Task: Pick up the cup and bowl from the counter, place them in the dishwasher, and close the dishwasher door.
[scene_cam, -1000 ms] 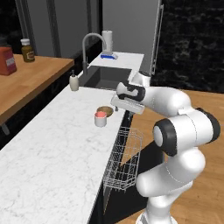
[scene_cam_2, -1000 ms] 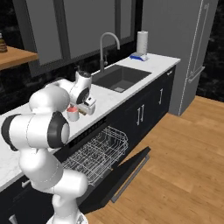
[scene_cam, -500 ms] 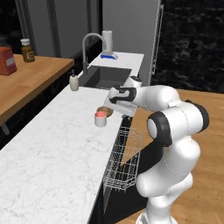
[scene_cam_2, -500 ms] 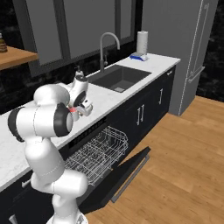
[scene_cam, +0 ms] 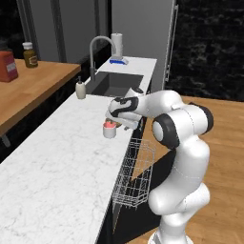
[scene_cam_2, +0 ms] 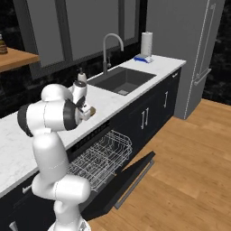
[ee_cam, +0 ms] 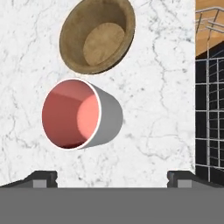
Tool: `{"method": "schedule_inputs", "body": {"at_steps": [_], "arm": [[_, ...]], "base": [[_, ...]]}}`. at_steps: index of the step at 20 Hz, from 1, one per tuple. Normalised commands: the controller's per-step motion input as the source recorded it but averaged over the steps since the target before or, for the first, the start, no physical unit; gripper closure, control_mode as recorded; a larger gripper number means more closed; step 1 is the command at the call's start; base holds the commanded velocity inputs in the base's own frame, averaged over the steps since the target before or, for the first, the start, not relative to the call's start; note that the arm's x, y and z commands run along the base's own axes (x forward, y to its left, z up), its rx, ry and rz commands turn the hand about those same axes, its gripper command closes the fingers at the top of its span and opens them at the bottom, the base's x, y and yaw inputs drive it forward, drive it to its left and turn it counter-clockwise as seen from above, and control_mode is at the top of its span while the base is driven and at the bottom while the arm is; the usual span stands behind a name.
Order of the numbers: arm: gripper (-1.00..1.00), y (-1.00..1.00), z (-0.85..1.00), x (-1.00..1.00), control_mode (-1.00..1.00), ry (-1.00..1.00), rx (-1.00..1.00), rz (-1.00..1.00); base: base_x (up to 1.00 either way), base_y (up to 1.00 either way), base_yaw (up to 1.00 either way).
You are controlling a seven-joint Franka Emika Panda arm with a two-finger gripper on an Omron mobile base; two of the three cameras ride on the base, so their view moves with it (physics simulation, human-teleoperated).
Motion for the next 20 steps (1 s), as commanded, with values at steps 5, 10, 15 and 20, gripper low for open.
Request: {"method": "schedule_inputs", "body": {"at_steps": [5, 10, 15, 20], "arm": [[-1.00, 0.13, -0.22, 0.39, -1.00, 0.00, 0.00, -0.07], [-1.00, 0.01, -0.25, 0.34, -1.00, 0.02, 0.00, -0.08], [-1.00, 0.00, -0.28, 0.16, -1.00, 0.03, 0.00, -0.07], [-1.00, 0.00, -0.32, 0.13, -1.00, 0.04, 0.00, -0.06]], "base": [[0.00, 0.00, 0.00], [0.00, 0.00, 0.00], [0.00, 0.00, 0.00], [0.00, 0.00, 0.00]]}}
